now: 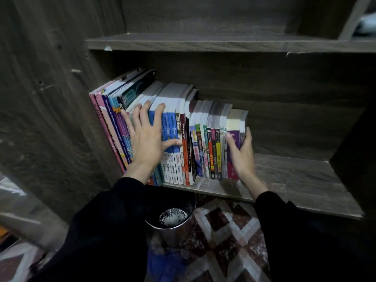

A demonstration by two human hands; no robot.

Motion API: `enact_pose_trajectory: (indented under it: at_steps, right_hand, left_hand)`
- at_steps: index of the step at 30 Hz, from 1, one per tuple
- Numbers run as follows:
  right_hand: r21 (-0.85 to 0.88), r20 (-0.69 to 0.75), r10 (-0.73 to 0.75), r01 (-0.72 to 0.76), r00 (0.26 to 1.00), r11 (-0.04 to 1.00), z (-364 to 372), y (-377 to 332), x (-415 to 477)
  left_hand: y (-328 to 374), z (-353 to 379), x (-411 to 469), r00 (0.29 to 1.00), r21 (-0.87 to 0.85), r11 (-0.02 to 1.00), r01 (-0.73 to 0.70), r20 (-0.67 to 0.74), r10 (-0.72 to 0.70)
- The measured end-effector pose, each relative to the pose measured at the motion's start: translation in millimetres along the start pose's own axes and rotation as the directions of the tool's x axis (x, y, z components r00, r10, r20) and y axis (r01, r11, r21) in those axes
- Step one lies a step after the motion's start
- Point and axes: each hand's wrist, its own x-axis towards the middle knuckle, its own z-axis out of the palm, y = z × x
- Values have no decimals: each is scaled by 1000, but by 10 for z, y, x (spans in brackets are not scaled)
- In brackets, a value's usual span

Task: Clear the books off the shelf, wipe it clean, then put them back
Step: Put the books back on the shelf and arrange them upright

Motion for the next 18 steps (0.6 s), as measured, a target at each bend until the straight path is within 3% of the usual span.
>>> enact_pose_trajectory:
  at_steps: [3, 10, 18]
  right_hand:
    - [-6, -75, 108, -109, 991, 994, 138, 274, -247]
    - [-10, 18, 284, -284, 959, 959, 256, 505, -241]
    - [-1, 173, 290, -294, 941, 956, 6, 500, -120]
  left_hand:
    - [-8, 12, 1, 1000, -8, 1000, -6, -14, 6]
    - [0, 31, 8, 1000, -28, 1000, -2, -31, 2]
    - [-28, 32, -5, 999, -36, 999, -21, -39, 20]
